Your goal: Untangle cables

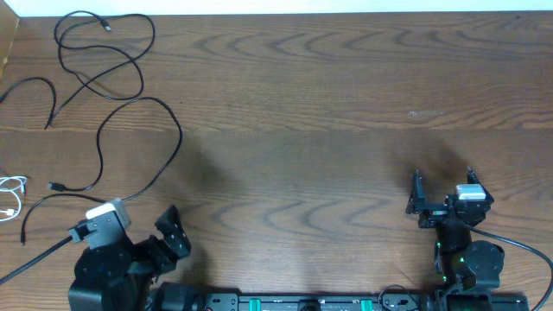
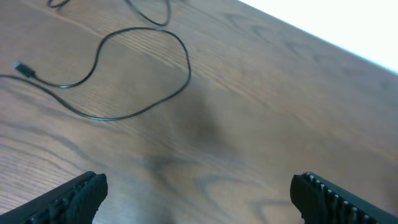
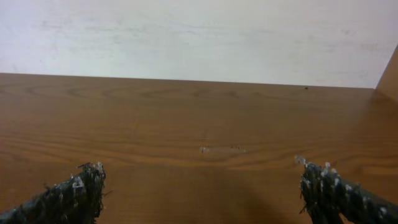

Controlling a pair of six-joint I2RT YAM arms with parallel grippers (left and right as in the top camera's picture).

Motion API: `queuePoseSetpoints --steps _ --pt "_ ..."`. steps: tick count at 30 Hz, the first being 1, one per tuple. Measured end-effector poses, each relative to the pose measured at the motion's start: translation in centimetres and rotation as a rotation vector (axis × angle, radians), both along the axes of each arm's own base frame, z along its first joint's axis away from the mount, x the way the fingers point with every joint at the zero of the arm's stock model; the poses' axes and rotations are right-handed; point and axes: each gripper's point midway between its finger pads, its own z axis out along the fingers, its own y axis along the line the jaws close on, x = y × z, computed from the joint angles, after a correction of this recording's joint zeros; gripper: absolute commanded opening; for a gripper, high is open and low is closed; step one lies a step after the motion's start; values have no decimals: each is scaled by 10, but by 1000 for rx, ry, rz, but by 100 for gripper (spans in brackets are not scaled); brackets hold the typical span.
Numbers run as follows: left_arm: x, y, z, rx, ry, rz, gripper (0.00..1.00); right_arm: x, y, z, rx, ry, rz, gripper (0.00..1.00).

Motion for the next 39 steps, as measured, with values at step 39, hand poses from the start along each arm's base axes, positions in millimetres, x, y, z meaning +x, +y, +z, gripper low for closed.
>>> queuePoseSetpoints --steps 39 --pt "80 -32 -54 223 -549 -318 98 0 0 0 0 0 0 99"
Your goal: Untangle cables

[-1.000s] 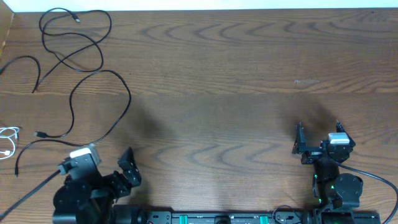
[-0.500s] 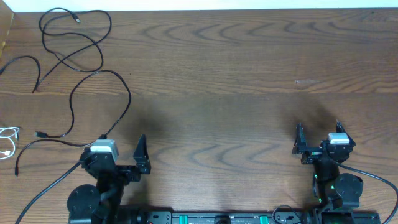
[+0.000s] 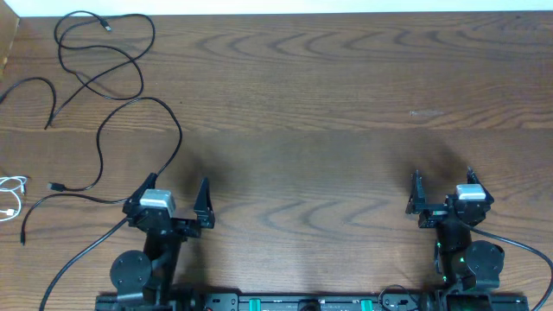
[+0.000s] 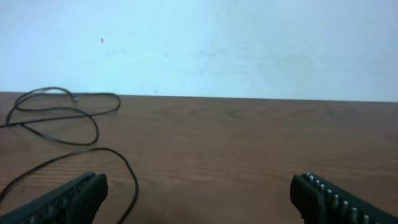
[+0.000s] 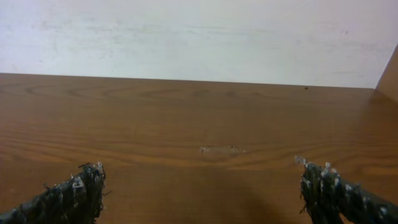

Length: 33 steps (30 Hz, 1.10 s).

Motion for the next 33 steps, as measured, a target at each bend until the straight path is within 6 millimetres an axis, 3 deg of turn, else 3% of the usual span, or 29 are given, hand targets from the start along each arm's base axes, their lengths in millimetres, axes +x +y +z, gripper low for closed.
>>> queuePoseSetpoints --steps 13,29,33 --pt "17 2 -20 9 -91 3 98 0 0 0 0 0 0 99" --pt "20 3 -53 1 -1 5 98 0 0 0 0 0 0 99" --pt "19 2 -53 0 4 4 98 0 0 0 0 0 0 99"
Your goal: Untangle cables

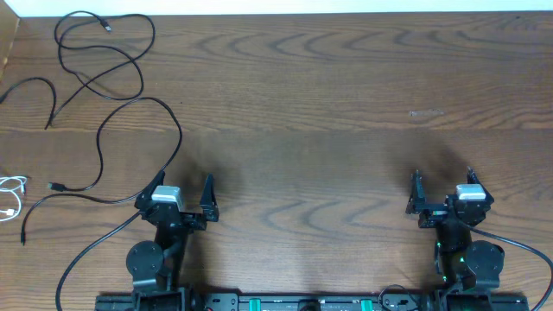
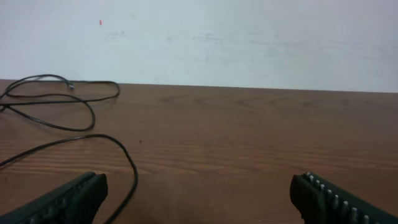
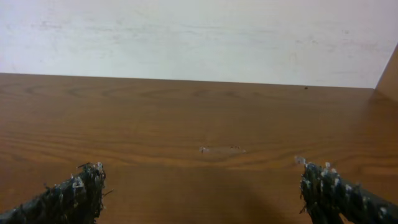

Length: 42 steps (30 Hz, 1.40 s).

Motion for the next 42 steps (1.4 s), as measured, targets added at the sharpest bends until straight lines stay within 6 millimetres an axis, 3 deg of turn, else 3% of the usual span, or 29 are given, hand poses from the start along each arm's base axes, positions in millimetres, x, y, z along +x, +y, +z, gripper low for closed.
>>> queuePoseSetpoints --steps 7,23,42 --pt "-1 -14 0 3 2 -55 98 0 0 0 0 0 0 99" --pt "-2 -19 -1 63 0 -68 98 0 0 0 0 0 0 99" --pt "-1 -12 -3 -18 20 -16 98 0 0 0 0 0 0 99"
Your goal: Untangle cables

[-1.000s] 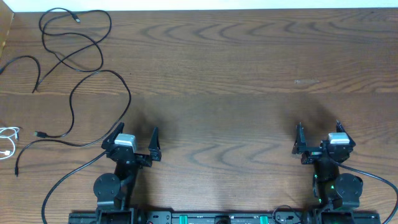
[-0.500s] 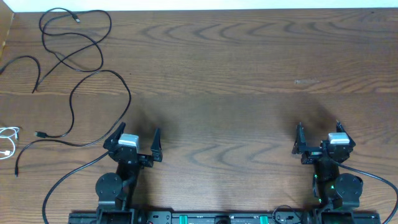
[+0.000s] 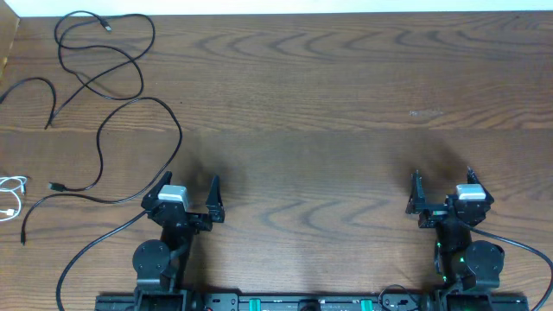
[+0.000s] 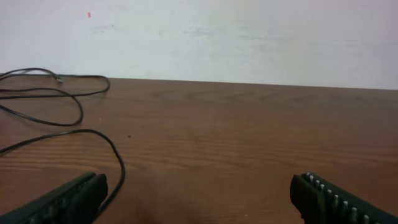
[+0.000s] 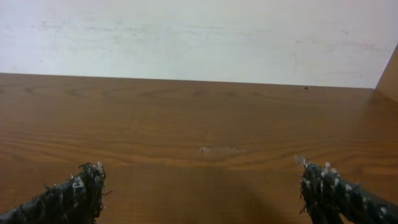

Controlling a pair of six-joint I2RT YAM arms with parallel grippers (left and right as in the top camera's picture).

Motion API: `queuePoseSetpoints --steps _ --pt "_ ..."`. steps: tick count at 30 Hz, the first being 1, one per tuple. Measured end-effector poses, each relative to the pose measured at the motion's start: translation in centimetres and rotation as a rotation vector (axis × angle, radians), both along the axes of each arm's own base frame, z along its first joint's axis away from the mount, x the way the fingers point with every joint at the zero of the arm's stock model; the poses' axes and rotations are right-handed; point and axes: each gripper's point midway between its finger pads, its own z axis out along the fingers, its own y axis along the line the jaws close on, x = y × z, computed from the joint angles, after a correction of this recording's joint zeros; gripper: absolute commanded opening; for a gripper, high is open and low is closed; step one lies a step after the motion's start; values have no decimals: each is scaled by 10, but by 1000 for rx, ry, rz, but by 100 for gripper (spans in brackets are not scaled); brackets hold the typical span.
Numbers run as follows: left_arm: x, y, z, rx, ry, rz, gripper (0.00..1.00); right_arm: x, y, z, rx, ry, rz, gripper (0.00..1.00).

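Black cables (image 3: 104,82) lie looped over one another at the table's far left, one loop (image 4: 93,140) reaching into the left wrist view. A white cable (image 3: 10,194) lies coiled at the left edge. My left gripper (image 3: 185,188) sits open near the front edge, right of the cables, with nothing between its fingers (image 4: 68,199). Open and empty too, my right gripper (image 3: 442,185) rests at the front right, its fingers (image 5: 326,190) wide apart.
The wooden table (image 3: 328,112) has a small pale scuff (image 3: 425,112) at the right, also seen as the scuff (image 5: 217,149) ahead of my right gripper. A white wall (image 5: 199,37) runs behind the far edge.
My left gripper has shifted slightly to the right near the front edge; the cables sit further left in its view. The right arm and the cables have not moved.
My left arm was turned at the front left corner, looking down on a black cable loop. Then it faced straight ahead, open, nearer the middle. It has edged rightward at each moment since. The right gripper stayed open and still throughout.
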Motion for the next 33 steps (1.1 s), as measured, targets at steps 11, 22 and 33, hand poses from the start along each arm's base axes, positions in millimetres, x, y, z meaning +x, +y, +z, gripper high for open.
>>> queuePoseSetpoints --steps 11,22,33 --pt "0 1 0 8 1 8 98 0 0 0 0 0 0 99" --pt "0 2 0 13 0 8 98 0 0 0 0 0 0 99" --pt "0 2 0 25 -3 7 98 0 0 0 0 0 0 99"
